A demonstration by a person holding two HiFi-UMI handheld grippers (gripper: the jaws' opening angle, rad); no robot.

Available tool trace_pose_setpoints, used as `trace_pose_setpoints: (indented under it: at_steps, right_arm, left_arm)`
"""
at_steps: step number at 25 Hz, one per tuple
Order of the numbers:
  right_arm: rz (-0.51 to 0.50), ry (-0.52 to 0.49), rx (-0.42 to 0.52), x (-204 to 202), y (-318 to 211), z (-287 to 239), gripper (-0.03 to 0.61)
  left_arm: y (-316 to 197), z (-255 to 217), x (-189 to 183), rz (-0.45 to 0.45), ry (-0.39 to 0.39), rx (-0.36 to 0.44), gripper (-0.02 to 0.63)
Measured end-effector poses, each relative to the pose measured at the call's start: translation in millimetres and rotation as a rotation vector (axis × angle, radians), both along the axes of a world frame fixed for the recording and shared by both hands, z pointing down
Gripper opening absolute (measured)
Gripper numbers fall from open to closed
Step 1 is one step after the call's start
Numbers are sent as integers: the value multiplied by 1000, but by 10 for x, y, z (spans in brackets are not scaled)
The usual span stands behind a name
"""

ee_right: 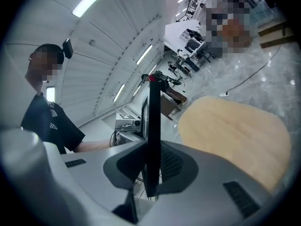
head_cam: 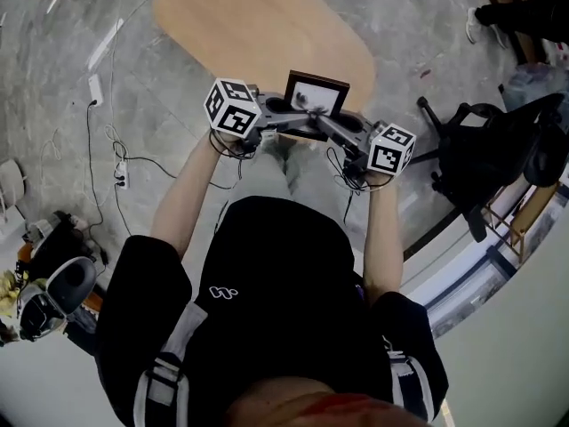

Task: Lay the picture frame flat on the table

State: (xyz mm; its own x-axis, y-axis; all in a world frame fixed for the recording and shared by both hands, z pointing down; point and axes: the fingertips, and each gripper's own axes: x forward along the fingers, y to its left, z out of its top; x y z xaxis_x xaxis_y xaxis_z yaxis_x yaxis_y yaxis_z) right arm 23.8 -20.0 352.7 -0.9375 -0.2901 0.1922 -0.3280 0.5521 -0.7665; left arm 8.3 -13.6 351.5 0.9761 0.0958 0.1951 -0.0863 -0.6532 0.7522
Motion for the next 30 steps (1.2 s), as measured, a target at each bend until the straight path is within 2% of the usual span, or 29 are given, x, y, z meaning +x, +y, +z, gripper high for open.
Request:
trace_pose_setpoints:
  at_steps: [2,5,9,12,18,25,27,30]
  right_arm:
    - [-3,6,-27,64,-69,211,64]
    - [-3,2,-103,249,-343,803,64]
    - [4,-23,-135,230,-767,1372,64]
    - [38,-7,-230,183,-556,1625,64]
    - [64,19,-277,210,-626,2337,64]
    - [93,-22,-349,220,-507,2802,61]
    - [105,-44,-353,267,-544,2857,61]
    - [177,-76,-356,397,-728,2930,61]
  left_arm:
    - [-75,203,57,-9,-2,-32,18]
    - [-352,782,234,-21,-24,-112,18]
    - [-763,1376,226,-28,-50,-143,25]
    - [-571,1631,180,-14,-66,-233,35]
    - [-647,2359,209,-24,-80,-277,49]
    - [-533,2816,218,11,-72,-330,51]
    - [-573,2889,222,-13,-73,-339,64]
    - [-733,2997,136,-77,-88,-352,69]
